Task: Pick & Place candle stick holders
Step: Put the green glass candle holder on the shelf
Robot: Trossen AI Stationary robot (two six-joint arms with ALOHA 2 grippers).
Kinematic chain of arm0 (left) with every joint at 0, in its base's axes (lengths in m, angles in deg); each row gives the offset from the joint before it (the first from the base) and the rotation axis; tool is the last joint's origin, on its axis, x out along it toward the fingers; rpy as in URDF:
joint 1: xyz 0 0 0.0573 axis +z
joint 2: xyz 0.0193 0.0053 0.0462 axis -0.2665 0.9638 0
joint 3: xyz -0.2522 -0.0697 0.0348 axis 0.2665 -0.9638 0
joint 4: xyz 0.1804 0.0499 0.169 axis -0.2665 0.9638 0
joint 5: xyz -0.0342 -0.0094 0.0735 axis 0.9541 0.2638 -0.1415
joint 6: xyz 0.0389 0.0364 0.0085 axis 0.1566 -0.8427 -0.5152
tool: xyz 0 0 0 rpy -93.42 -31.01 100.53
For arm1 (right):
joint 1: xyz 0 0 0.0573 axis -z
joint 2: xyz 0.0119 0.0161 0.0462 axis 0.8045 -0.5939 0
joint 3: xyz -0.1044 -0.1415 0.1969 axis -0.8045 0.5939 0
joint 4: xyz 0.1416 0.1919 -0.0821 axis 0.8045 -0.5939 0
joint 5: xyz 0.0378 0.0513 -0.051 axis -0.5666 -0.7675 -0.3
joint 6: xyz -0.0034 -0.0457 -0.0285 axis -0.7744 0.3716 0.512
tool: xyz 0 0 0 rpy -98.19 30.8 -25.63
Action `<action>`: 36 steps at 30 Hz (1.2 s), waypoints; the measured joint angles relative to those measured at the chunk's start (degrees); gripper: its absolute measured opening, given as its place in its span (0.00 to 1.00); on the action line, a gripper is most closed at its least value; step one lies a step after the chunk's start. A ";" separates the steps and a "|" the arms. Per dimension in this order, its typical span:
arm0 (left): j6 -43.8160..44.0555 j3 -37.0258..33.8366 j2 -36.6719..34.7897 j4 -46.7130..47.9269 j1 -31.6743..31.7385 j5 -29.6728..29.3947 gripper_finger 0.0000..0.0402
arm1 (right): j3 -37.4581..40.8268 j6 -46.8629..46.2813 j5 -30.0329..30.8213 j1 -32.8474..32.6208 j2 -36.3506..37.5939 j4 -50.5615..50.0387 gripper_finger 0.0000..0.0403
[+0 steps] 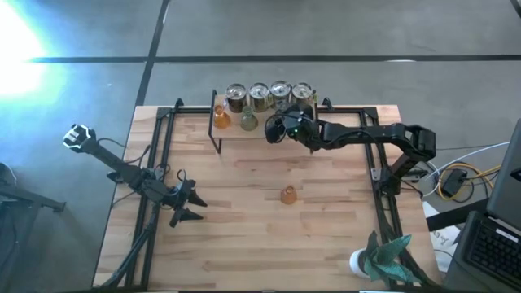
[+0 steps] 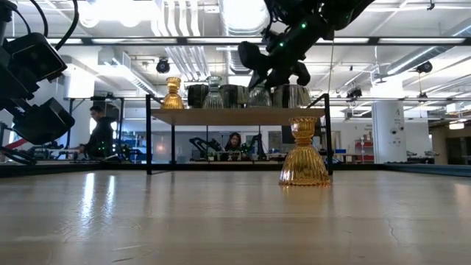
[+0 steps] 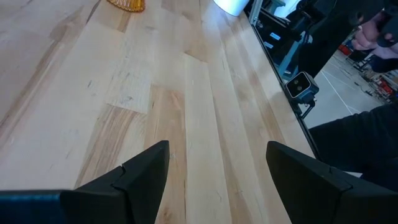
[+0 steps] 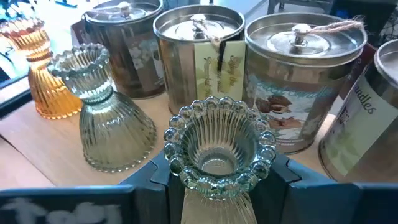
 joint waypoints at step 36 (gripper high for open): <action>0.00 0.00 0.00 0.00 0.00 0.00 0.68 | 3.42 3.23 0.17 0.95 -0.13 4.70 0.55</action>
